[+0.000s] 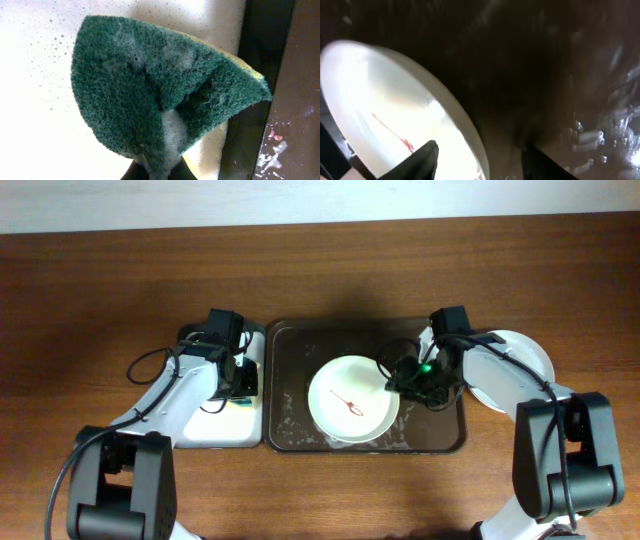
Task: Clean dirty plates on tray and stack at the side
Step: 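Move the right gripper to the last plate and grip its rim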
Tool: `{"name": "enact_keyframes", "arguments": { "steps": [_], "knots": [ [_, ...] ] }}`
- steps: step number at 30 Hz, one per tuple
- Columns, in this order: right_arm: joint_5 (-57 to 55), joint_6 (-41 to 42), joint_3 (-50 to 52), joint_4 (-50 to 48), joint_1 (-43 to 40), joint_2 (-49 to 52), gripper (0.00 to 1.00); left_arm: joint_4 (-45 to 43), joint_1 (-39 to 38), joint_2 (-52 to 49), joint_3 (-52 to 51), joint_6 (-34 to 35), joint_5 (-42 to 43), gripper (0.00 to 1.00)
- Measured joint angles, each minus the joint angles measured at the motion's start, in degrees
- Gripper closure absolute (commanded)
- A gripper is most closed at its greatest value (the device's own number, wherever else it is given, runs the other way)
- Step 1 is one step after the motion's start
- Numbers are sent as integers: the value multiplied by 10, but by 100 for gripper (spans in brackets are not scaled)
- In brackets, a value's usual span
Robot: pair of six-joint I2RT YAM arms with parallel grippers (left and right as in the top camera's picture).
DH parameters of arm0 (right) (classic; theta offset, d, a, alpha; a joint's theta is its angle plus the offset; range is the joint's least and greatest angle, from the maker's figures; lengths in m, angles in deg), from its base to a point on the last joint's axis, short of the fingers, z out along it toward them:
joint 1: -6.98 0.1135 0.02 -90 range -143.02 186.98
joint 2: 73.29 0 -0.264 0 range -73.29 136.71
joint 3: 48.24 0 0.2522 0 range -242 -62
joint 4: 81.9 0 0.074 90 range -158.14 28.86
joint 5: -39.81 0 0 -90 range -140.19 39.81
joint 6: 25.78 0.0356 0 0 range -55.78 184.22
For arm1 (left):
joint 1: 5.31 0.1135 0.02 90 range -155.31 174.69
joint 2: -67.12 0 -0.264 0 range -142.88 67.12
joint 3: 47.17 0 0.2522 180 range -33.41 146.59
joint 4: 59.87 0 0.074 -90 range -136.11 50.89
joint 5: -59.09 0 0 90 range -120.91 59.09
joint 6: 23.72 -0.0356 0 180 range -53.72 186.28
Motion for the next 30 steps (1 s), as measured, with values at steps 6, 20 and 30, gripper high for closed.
{"name": "enact_keyframes", "arguments": {
  "steps": [6, 20, 30],
  "knots": [
    [0, -111, -5, -120, 1, 0, 46, 0, 0, 0, 0, 0, 0, 97],
    [-99, -215, -5, -129, 67, 26, 91, 0, 0, 0, 0, 0, 0, 96],
    [-104, -76, -21, -31, 67, 25, 96, 0, 0, 0, 0, 0, 0, 96]
  ]
}}
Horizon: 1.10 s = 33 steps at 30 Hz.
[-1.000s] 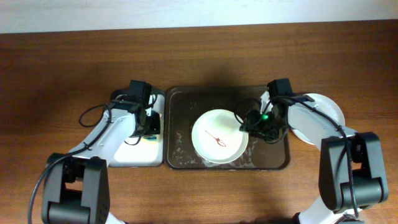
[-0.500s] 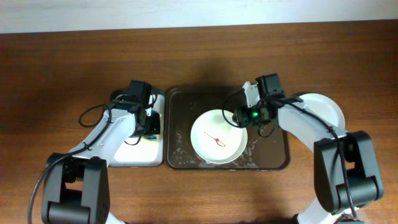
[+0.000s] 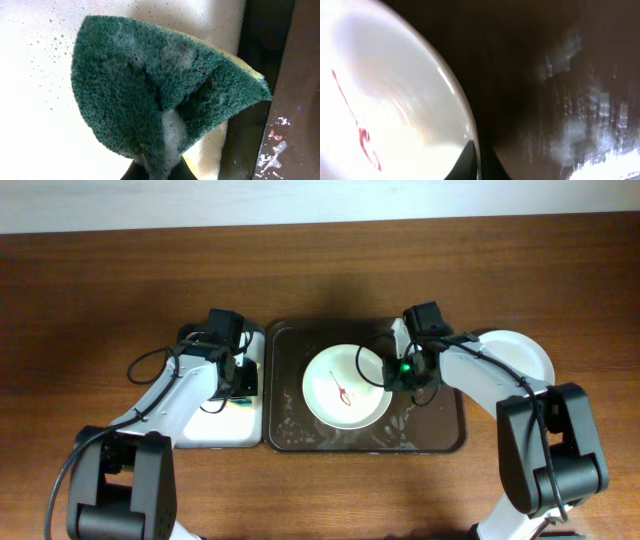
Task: Clean dirty plates on tray and stack at the side
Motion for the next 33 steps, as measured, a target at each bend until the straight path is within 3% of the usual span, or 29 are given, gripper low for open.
{"name": "enact_keyframes", "arguments": {
  "steps": [5, 12, 17, 19, 22, 33],
  "knots": [
    [31, 103, 0, 56, 0, -2, 96, 0, 0, 0, 0, 0, 0, 96],
    [40, 133, 1, 58, 0, -2, 96, 0, 0, 0, 0, 0, 0, 96],
    [40, 135, 1, 57, 0, -2, 96, -1, 0, 0, 0, -1, 0, 88],
    [40, 136, 1, 57, 0, -2, 96, -3, 0, 0, 0, -3, 0, 76],
    [40, 135, 1, 58, 0, -2, 96, -3, 0, -9, 0, -4, 0, 41],
    [40, 135, 1, 58, 0, -2, 96, -83, 0, -47, -1, -4, 0, 33]
  ]
}}
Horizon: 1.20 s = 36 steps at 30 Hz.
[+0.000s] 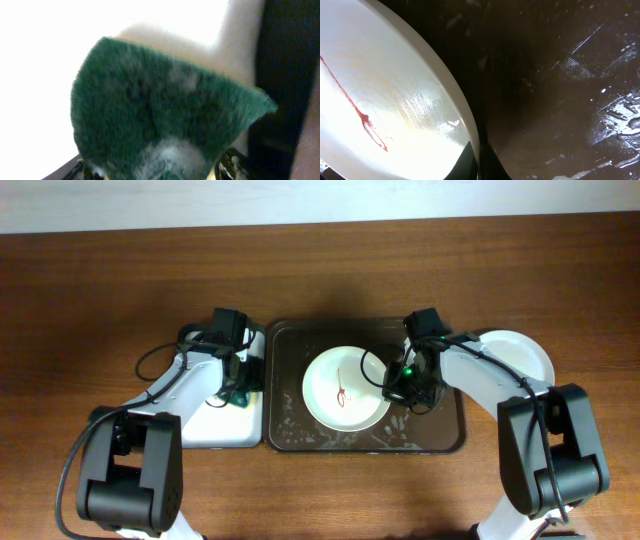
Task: Clean dirty plates on tray and stack at the side
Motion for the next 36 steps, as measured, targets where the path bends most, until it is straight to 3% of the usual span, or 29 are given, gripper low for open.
{"name": "enact_keyframes", "arguments": {
  "steps": [6, 10, 11, 13, 15, 17, 18, 26, 28, 29, 34, 35, 36],
  "knots": [
    [0, 0, 0, 0, 0, 0, 96, -37, 0, 0, 0, 0, 0, 35],
    [0, 0, 0, 0, 0, 0, 96, -37, 0, -1, 0, 0, -2, 47],
    [0, 0, 0, 0, 0, 0, 96, -38, 0, -3, 0, -1, -4, 51],
    [0, 0, 0, 0, 0, 0, 96, -42, 0, -12, 0, -2, -5, 71],
    [0, 0, 0, 2, 0, 0, 96, -49, 0, -17, 0, 2, -9, 80],
    [2, 0, 0, 4, 0, 0, 96, -60, 0, -18, 0, -1, -9, 98],
    [2, 0, 0, 4, 0, 0, 96, -62, 0, -18, 0, 1, -9, 100],
    [2, 0, 0, 4, 0, 0, 96, -40, 0, -18, 3, 0, -13, 99],
    [2, 0, 0, 4, 0, 0, 96, -17, 0, -12, 3, 0, -14, 45],
    [2, 0, 0, 4, 0, 0, 96, -6, 0, -8, 3, 0, -16, 24],
    [2, 0, 0, 4, 0, 0, 96, 34, 0, 3, 2, 4, -15, 25],
    [2, 0, 0, 4, 0, 0, 96, 39, 0, 3, 2, 4, -15, 29],
    [2, 0, 0, 4, 0, 0, 96, 42, 0, 3, 2, 4, -15, 42]
  ]
}}
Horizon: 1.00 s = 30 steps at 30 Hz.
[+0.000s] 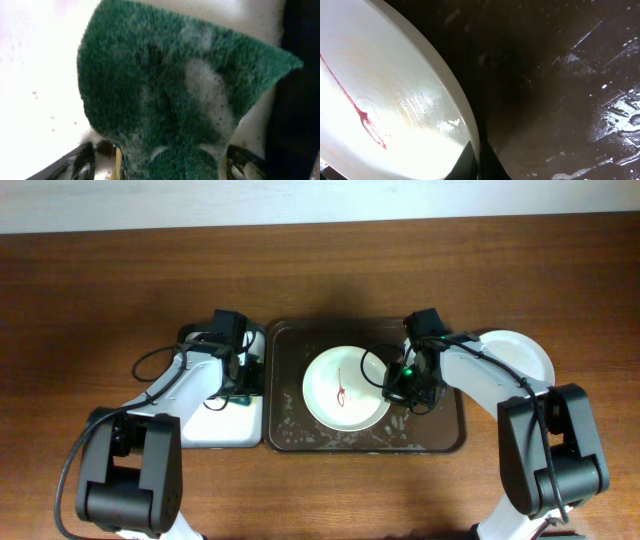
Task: Clean dirty plates on tray and stack at the side
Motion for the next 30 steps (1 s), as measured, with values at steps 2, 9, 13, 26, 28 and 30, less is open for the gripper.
{"name": "enact_keyframes", "arguments": {
  "steps": [2, 9, 13, 26, 28, 30],
  "knots": [
    [0, -1, 0, 0, 0, 0, 96, 0, 0, 0, 0, 2, 0, 58],
    [0, -1, 0, 0, 0, 0, 96, 0, 0, 0, 0, 1, 13, 100],
    [0, 0, 0, 0, 0, 0, 96, 6, 0, 2, 0, 2, 17, 100],
    [2, 0, 0, 3, 0, 0, 96, 21, 0, 90, -3, 2, 28, 100],
    [2, 0, 0, 3, 0, 0, 96, 14, 0, 134, -3, 2, 23, 100],
    [2, 0, 0, 3, 0, 0, 96, 12, 0, 162, -3, 2, 9, 100]
  ]
}}
